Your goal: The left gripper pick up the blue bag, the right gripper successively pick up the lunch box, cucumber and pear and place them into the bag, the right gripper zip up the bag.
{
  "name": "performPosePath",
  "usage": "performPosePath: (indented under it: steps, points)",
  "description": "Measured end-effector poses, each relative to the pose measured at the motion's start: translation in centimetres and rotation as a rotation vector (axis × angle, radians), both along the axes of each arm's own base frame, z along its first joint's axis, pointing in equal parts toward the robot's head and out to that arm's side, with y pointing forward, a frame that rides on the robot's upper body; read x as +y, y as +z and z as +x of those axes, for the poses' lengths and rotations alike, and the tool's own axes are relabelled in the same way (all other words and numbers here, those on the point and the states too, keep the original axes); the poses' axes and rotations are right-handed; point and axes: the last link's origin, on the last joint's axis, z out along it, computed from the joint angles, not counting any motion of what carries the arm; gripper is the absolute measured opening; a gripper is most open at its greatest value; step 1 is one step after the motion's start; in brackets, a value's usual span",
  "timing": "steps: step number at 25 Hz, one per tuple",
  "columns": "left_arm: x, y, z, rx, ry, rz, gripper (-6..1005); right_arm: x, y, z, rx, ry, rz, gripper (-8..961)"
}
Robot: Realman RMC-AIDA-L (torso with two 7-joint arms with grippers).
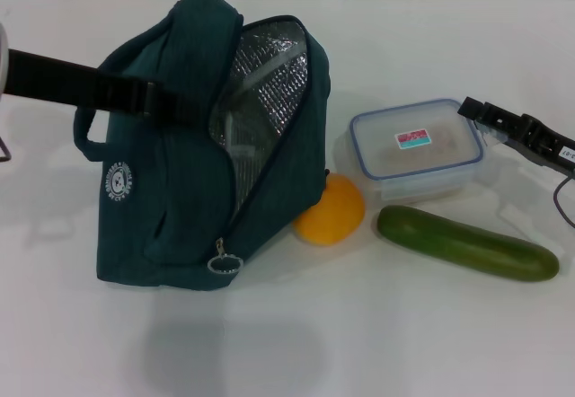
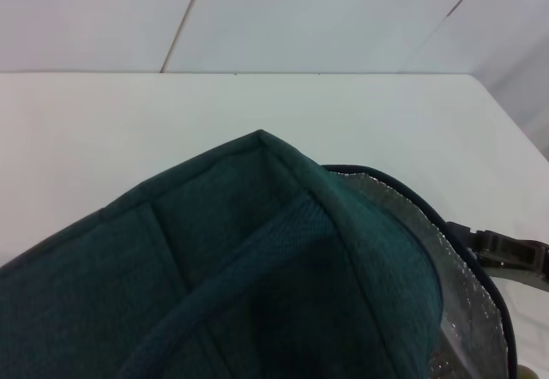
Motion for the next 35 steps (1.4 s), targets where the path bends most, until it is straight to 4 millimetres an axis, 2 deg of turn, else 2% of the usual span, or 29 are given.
performPosePath:
  steps: [2, 16, 26, 35]
  points:
    - [0.0, 0.0, 0.0, 0.0, 0.0, 0.0, 42, -0.1, 0.0, 0.0, 0.006, -0.003, -0.002, 536]
    - [-0.1, -1.1, -0.3, 0.002, -0.003, -0.047, 42, -0.5, -0.3, -0.1, 0.044, -0.019, -0.028, 523]
    - [0.0, -1.1, -0.4, 0.009, -0.02, -0.052, 42, -0.6, -0.4, -0.8, 0.087, -0.004, -0.039, 135]
    - [0.1, -0.8, -0.5, 0.01, -0.024, -0.04, 42, -0.5, 0.1, -0.6, 0.15, -0.045, -0.015, 97]
